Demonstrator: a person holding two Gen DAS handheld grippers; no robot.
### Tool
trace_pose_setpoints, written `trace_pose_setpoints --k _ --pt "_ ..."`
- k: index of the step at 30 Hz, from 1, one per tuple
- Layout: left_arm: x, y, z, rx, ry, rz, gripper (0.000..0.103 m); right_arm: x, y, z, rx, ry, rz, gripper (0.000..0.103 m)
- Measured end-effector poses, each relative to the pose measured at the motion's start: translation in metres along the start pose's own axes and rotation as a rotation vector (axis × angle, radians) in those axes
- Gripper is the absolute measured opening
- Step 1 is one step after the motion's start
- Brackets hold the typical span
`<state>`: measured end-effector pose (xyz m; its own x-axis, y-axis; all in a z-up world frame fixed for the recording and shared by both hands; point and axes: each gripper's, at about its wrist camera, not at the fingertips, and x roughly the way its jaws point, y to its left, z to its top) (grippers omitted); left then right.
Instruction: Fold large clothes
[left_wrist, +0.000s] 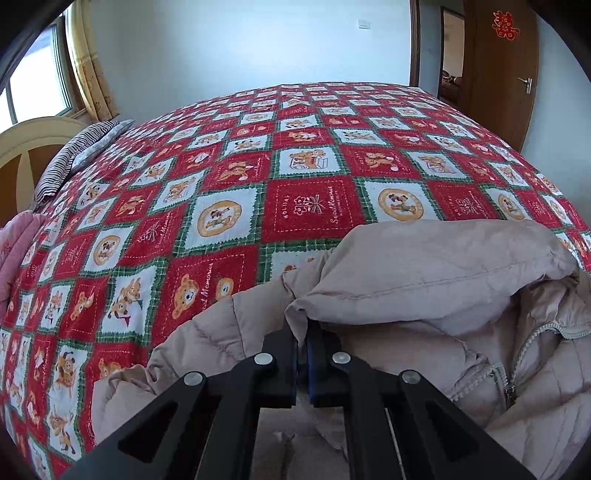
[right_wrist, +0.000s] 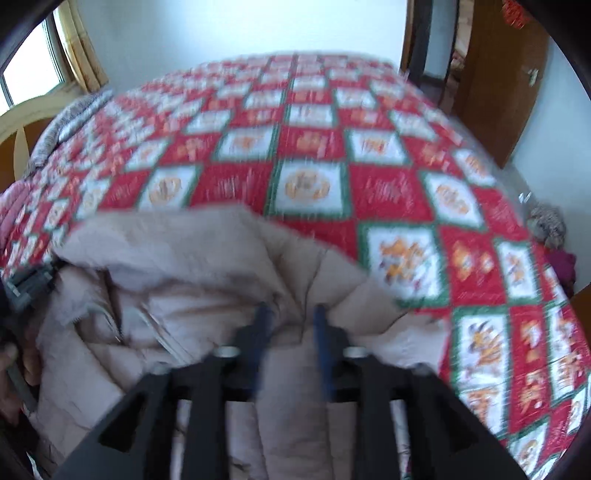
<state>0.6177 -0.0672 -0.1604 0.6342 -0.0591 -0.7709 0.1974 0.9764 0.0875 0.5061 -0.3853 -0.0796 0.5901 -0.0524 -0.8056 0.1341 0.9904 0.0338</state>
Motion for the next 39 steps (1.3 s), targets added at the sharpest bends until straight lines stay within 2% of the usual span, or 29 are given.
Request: trace_pose_setpoints --k 1,2,3,5,8,11,13,17,23,24,25,26,27,29,31,33,36,39 --pt "0.001 0.0 -0.001 0.001 0.001 0.0 0.003 -0.008 0.004 0.004 0.005 -0.041 0.002 0.075" --pt "0.003 0.0 -0.001 0.001 0.003 -0.001 0.003 -0.014 0.008 0.009 0.006 -0.091 0.019 0.082" --pt "0.004 0.0 -0.001 0.0 0.004 -0.001 0.003 -0.016 0.015 0.016 -0.007 -0.124 0.051 0.083" --pt "0.006 0.0 -0.002 -0.001 0.005 -0.001 0.003 -0.003 0.03 0.029 -0.023 -0.106 0.075 0.082" --pt "0.007 0.0 -0.003 -0.002 -0.003 -0.001 0.003 0.032 0.044 0.045 0.012 -0.049 0.102 0.072" --pt "0.002 0.0 -0.005 0.006 -0.022 0.003 0.003 0.062 0.058 0.046 0.005 0.001 0.076 0.072" --pt "-0.004 -0.001 -0.006 0.017 -0.03 0.008 0.004 0.071 0.066 0.038 -0.035 0.036 0.042 0.067" --pt "-0.031 0.0 -0.006 0.012 -0.077 0.006 0.004 0.072 0.066 0.02 -0.085 0.046 0.021 0.067" --pt "-0.08 -0.009 0.021 -0.037 -0.22 -0.028 0.006 0.073 0.064 0.012 -0.106 0.052 0.03 0.067" --pt "-0.08 -0.014 0.028 -0.035 -0.222 -0.034 0.014 0.072 0.064 0.011 -0.108 0.052 0.032 0.067" --pt "-0.075 -0.02 0.035 -0.029 -0.218 -0.036 0.039 0.071 0.064 0.011 -0.105 0.05 0.036 0.066" --pt "-0.069 -0.026 0.042 -0.022 -0.208 -0.037 0.056 0.069 0.064 0.011 -0.101 0.045 0.041 0.065" --pt "-0.058 -0.033 0.048 -0.018 -0.194 -0.035 0.082 0.066 0.062 0.011 -0.092 0.038 0.044 0.061" --pt "-0.029 -0.045 0.055 -0.004 -0.175 0.002 0.083 0.059 0.06 0.011 -0.069 0.022 0.066 0.055" --pt "0.011 -0.061 0.052 0.061 -0.072 0.057 0.081 0.051 0.057 0.012 -0.044 -0.007 0.075 0.053" --pt "0.035 -0.064 0.041 0.065 -0.013 0.079 0.079 0.043 0.053 0.016 -0.023 -0.053 0.073 0.053" --pt "0.036 -0.059 0.034 0.035 -0.034 0.074 0.079 0.046 0.051 0.023 -0.011 -0.089 0.052 0.053" --pt "0.038 -0.06 0.03 0.04 -0.044 0.083 0.079 0.068 0.053 0.022 -0.016 -0.039 0.042 0.053"
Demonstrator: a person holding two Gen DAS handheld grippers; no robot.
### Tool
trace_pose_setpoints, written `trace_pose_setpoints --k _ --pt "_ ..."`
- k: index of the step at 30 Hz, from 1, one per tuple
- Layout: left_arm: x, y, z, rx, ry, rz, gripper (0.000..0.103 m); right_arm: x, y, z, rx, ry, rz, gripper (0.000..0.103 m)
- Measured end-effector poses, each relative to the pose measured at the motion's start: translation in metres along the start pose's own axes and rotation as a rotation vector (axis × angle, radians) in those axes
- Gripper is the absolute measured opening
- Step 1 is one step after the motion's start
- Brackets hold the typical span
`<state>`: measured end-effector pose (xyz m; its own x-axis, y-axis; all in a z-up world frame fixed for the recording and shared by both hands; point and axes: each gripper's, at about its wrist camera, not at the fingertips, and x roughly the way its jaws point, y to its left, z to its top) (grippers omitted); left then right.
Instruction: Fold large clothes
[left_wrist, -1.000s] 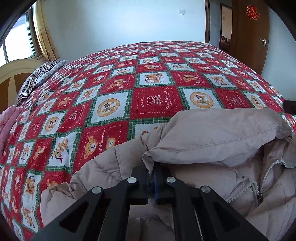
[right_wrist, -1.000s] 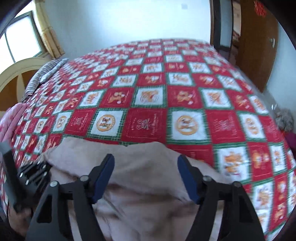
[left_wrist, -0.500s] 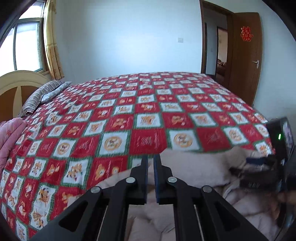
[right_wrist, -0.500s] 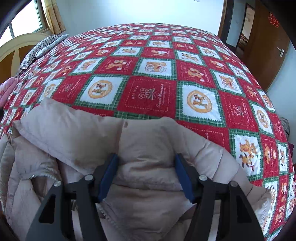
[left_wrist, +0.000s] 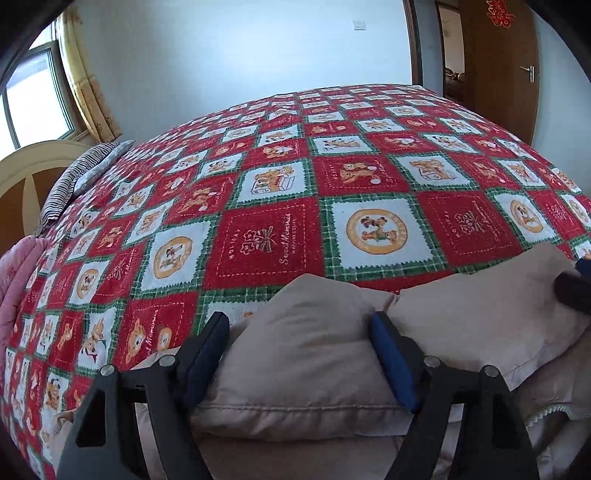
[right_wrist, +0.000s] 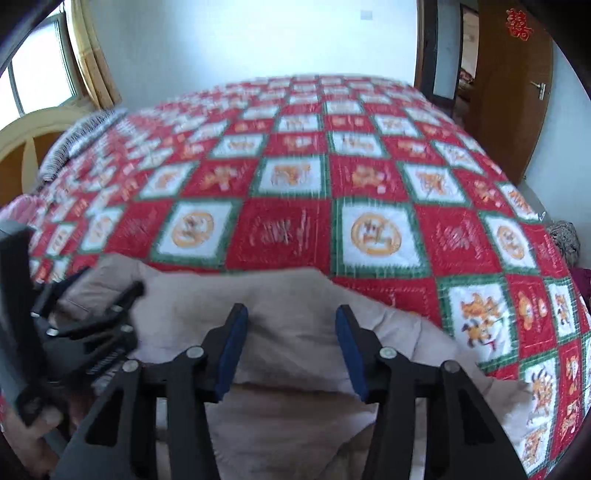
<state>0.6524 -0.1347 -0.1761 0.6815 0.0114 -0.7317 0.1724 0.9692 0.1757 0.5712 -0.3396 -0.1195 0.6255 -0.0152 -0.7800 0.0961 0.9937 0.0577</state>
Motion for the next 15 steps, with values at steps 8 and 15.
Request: trace_pose_setpoints --k 8,15 --pt "0.011 -0.002 -0.003 -0.003 0.026 0.022 0.091 0.015 -0.004 -0.019 -0.019 0.032 0.001 0.053" --pt "0.016 -0.004 -0.005 0.008 0.045 0.034 0.094 0.021 0.006 -0.026 -0.064 0.02 -0.061 0.053"
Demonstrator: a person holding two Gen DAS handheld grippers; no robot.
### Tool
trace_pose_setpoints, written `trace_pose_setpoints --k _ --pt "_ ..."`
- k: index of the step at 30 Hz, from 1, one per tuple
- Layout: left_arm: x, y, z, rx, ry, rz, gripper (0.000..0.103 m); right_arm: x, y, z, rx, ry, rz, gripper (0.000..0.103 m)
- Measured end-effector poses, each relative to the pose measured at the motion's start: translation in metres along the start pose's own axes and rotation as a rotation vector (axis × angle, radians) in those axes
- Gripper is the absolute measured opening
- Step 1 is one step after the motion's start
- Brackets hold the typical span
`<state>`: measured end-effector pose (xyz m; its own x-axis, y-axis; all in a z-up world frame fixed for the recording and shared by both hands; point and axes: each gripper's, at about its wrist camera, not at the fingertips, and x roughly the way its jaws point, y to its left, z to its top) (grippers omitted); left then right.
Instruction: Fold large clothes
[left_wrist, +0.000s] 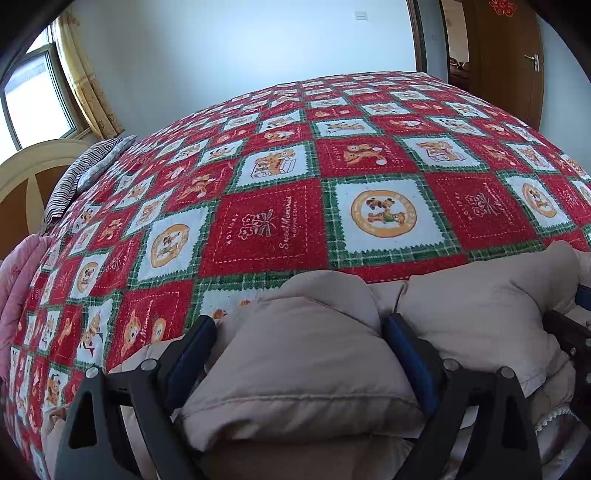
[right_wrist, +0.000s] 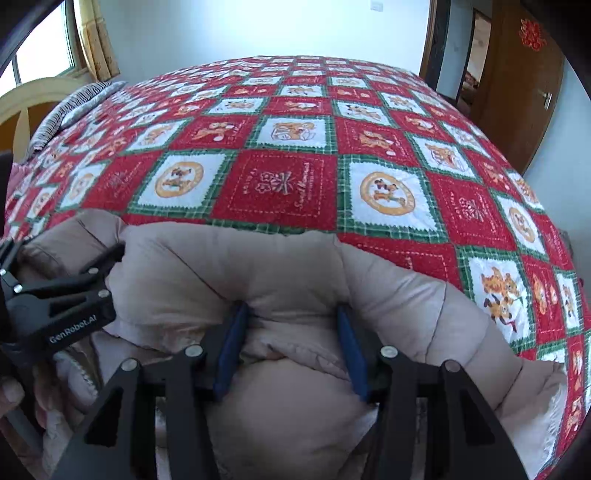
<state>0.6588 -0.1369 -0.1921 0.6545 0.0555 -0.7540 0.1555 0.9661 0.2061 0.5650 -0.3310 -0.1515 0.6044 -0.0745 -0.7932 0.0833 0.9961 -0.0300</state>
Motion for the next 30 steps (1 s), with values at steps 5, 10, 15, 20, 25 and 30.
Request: trace_pose_setpoints --k 5,10,15,20,25,30 --pt "0.006 0.002 0.001 -0.011 0.026 -0.004 0.098 0.001 0.005 -0.002 -0.016 -0.011 -0.035 0.053" --pt "0.009 0.002 0.001 -0.016 0.038 -0.013 0.099 0.003 0.011 -0.003 -0.035 -0.022 -0.073 0.053" --pt "0.009 0.001 0.001 -0.016 0.04 -0.012 0.099 0.004 0.01 -0.003 -0.032 -0.019 -0.071 0.054" --pt "0.01 0.001 0.001 -0.016 0.042 -0.012 0.099 0.004 0.011 -0.002 -0.036 -0.02 -0.072 0.054" --pt "0.012 0.002 0.0 -0.016 0.044 -0.013 0.1 0.005 0.013 -0.003 -0.049 -0.019 -0.083 0.055" --pt "0.012 0.002 0.0 -0.015 0.045 -0.012 0.1 0.006 0.014 -0.003 -0.051 -0.019 -0.084 0.055"
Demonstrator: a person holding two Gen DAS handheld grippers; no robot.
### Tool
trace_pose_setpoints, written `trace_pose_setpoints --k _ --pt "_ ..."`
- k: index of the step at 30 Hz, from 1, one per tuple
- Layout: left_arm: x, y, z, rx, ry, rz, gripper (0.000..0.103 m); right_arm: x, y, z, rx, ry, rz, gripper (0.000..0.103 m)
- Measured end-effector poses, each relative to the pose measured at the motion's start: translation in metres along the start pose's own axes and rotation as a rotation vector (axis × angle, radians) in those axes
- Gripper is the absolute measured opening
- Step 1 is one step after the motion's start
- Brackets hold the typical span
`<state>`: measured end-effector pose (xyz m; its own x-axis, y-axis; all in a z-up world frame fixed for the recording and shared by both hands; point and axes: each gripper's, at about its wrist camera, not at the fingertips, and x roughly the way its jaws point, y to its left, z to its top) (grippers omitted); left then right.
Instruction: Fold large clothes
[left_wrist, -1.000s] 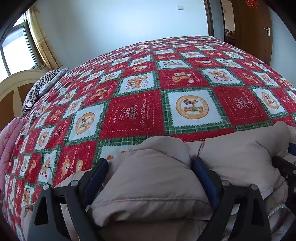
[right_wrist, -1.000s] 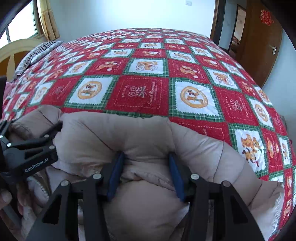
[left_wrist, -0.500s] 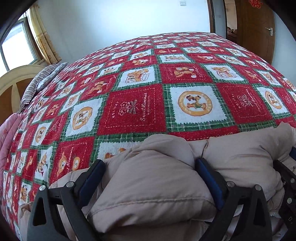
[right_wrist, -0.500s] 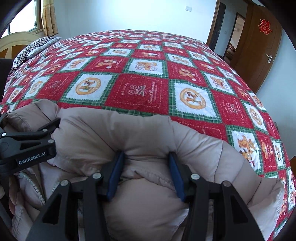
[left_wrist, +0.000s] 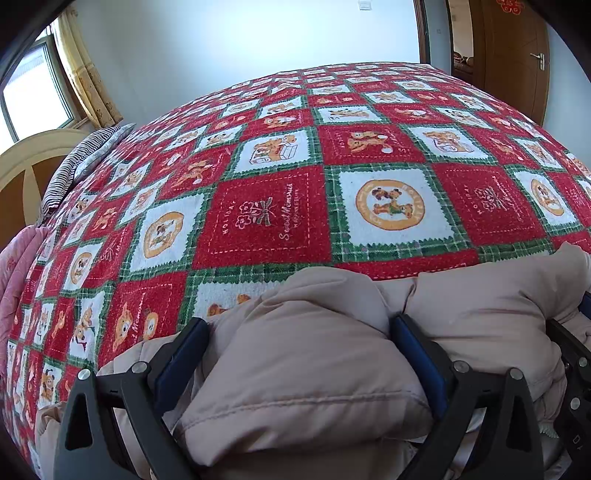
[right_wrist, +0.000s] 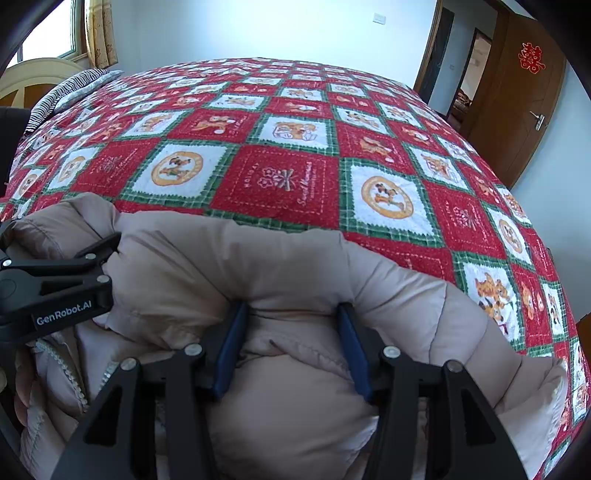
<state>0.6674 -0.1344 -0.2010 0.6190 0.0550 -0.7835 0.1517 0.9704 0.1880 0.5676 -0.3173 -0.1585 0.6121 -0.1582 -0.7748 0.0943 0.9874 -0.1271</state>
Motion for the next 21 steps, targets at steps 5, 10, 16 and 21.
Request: trace_pose_setpoints --k 5,10,16,21 --pt "0.001 0.001 0.001 -0.002 0.003 0.006 0.102 0.001 0.0 0.0 0.001 0.0 0.001 0.055" --pt "-0.017 0.02 0.011 -0.053 0.037 -0.08 0.102 -0.003 -0.008 0.014 -0.009 0.076 0.04 0.055" --pt "-0.113 0.068 -0.013 -0.052 -0.154 -0.127 0.102 -0.069 -0.036 -0.004 0.067 -0.046 0.107 0.071" --pt "-0.158 0.101 -0.092 0.024 -0.172 0.003 0.102 -0.108 -0.054 -0.07 0.086 -0.011 0.134 0.073"
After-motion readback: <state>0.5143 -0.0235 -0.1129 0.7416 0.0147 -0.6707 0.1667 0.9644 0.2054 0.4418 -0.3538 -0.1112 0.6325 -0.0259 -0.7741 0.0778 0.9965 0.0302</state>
